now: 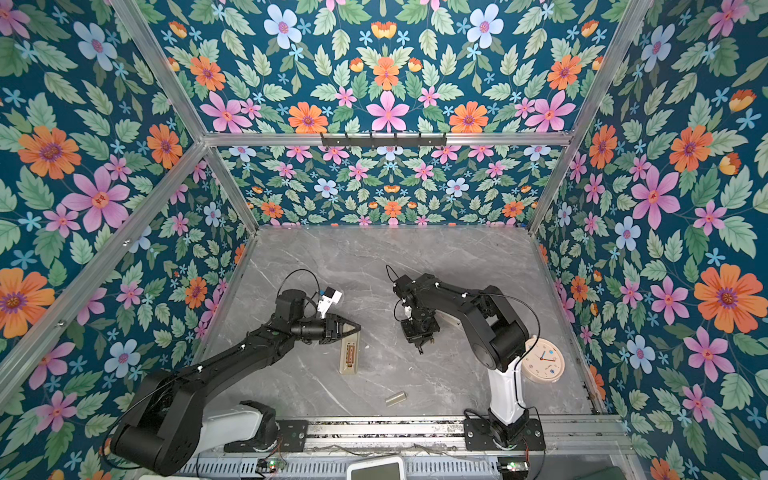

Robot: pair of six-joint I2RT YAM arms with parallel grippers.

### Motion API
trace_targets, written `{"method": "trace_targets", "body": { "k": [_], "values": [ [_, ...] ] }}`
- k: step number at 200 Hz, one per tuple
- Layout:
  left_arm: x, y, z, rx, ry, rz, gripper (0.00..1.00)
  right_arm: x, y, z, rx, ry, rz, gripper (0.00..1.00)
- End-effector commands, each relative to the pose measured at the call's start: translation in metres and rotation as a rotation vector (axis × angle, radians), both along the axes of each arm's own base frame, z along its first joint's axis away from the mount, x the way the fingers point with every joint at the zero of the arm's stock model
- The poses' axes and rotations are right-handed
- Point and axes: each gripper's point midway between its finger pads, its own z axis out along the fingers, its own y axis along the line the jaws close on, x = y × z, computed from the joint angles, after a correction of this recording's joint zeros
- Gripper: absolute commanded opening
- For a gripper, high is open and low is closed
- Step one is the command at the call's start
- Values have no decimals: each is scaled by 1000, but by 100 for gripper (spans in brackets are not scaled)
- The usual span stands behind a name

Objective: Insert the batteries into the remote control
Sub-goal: 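Lower the right gripper and grasp the upright-lying battery by its end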

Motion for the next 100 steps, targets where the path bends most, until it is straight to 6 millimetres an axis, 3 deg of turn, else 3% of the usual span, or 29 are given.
{"method": "trace_targets", "body": {
  "k": [1,100],
  "values": [
    [5,-2,6,-10,-24,-7,0,1,5,-10,28,-21,-26,0],
    [29,4,10,18,-49,69,0,20,20,54,190,-256,-27,0]
  ]
}}
